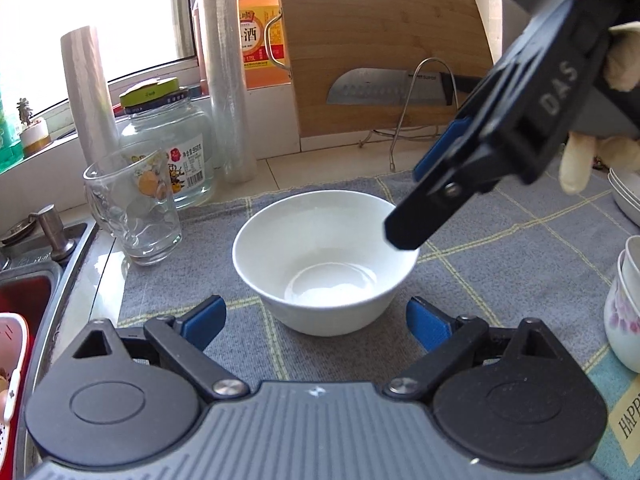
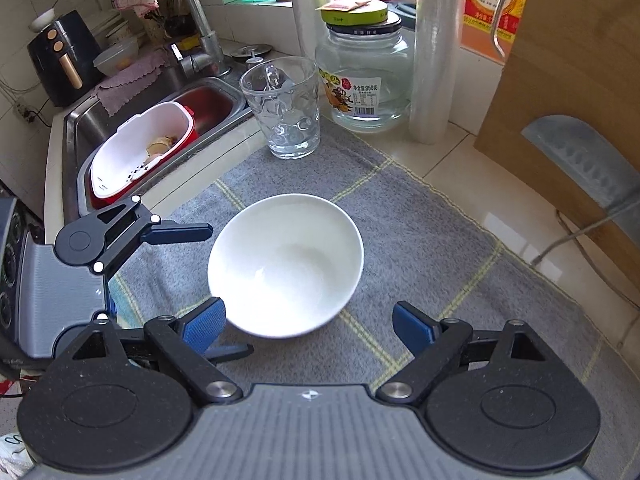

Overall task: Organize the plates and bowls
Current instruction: 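Move the right tool toward the last white bowl on the towel, then close the right tool on the rim of the white bowl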

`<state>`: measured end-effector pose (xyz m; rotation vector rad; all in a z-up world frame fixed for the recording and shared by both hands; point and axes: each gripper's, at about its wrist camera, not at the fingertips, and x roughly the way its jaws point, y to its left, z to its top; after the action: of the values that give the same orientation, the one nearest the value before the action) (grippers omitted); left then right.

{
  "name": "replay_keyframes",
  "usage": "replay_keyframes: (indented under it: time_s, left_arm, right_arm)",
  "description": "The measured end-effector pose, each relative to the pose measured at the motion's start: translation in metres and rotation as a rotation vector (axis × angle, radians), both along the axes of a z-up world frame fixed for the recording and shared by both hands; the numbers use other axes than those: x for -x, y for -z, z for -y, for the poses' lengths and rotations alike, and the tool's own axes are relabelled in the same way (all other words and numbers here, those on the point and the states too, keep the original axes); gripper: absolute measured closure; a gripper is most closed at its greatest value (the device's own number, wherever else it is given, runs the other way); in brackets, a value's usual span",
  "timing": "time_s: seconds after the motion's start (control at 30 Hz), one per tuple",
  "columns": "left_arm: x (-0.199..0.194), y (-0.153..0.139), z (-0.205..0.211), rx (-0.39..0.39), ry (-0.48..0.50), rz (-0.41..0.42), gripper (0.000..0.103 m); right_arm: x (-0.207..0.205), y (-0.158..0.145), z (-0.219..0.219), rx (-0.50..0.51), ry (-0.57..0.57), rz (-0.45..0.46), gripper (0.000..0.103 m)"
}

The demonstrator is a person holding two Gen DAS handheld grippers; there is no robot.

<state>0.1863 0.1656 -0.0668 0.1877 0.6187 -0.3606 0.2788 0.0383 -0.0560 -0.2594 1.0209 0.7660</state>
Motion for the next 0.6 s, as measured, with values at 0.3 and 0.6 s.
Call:
replay_keyframes:
  time_s: [0.3, 0.6]
  left_arm:
    - [-0.007, 0.005, -0.001, 0.026, 0.021, -0.007, 0.008]
    - [-0.014, 0.004, 0.001, 0.037, 0.041, 0.004, 0.012]
  right_arm:
    - [-0.024, 0.016, -0.016, -0.012, -0.002, -0.027, 0.011]
    - [-0.039, 0.023, -0.019, -0.050, 0.019, -0.060, 0.021]
